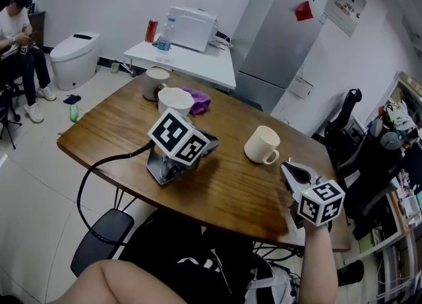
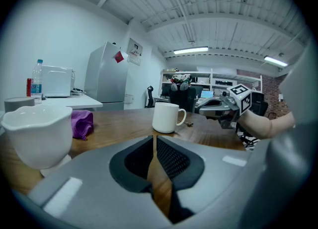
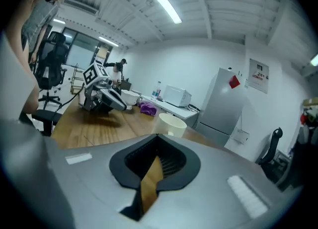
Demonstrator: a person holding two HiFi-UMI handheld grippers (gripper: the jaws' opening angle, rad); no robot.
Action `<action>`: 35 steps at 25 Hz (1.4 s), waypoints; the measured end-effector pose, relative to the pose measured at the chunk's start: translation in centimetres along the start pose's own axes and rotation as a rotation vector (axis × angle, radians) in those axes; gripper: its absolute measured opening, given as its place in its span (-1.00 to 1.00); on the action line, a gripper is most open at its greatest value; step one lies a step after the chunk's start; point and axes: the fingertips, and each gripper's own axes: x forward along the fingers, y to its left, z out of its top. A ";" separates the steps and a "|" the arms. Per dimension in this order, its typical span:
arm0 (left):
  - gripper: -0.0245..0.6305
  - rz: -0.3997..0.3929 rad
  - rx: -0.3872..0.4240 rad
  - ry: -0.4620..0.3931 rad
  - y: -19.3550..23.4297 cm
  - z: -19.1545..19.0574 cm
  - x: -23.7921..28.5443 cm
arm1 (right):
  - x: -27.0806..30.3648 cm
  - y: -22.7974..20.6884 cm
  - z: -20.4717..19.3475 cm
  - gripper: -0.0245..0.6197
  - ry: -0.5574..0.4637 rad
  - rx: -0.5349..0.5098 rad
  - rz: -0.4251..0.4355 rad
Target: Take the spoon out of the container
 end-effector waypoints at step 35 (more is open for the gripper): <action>-0.86 0.001 0.000 0.001 -0.1 0.3 0.0 | 0.0 -1.0 -1.7 -0.92 -0.139 0.368 0.098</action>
